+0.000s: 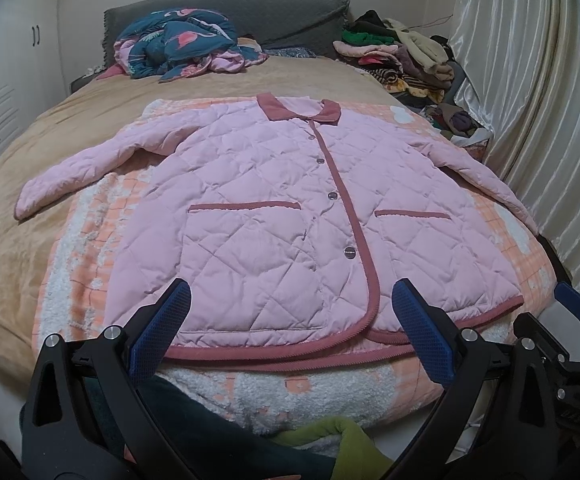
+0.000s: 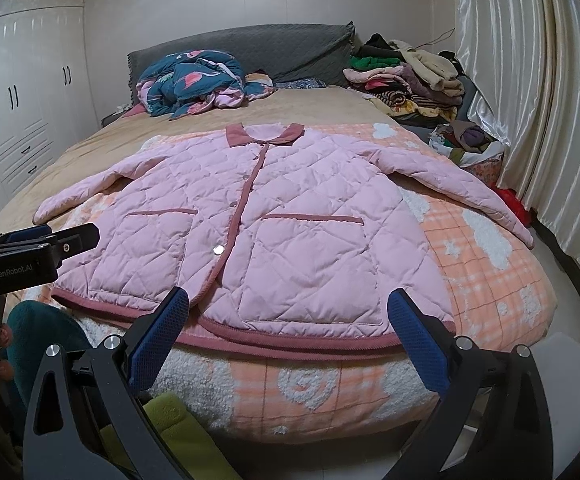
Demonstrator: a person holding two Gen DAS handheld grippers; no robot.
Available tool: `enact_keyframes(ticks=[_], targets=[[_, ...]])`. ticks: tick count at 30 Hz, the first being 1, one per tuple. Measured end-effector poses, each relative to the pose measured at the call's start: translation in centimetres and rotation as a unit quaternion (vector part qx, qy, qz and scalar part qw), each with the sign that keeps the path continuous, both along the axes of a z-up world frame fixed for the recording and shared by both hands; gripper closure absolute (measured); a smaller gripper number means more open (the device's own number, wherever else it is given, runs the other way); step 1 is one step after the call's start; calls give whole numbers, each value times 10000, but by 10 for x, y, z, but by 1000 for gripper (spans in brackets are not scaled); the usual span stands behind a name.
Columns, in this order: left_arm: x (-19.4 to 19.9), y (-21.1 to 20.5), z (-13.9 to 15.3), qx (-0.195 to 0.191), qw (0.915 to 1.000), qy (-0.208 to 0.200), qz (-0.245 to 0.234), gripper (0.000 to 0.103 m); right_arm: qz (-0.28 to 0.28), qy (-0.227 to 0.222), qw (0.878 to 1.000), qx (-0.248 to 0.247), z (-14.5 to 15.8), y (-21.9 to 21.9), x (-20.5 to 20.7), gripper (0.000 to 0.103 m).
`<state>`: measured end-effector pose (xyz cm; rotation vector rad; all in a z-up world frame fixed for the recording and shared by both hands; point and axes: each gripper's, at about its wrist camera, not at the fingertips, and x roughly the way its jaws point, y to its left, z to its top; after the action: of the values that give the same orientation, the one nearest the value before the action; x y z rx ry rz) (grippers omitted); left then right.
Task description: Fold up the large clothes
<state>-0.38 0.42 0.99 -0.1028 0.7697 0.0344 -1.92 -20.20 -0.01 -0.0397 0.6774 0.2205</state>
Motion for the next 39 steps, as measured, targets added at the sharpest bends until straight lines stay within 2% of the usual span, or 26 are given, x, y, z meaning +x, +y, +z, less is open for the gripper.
enact_keyframes(ticks=[26,31,39], targets=[[3,2,-1,25,10000,-62,28,9,46,28,10000,0,-4,4,0,4],[13,6,-1,8,10000,-22,34,9,80,115,9998,130,-5,7,11,4],[44,11,2,-28,10000,12,62,9,-22,281,9991,309,7,-3,55,4]])
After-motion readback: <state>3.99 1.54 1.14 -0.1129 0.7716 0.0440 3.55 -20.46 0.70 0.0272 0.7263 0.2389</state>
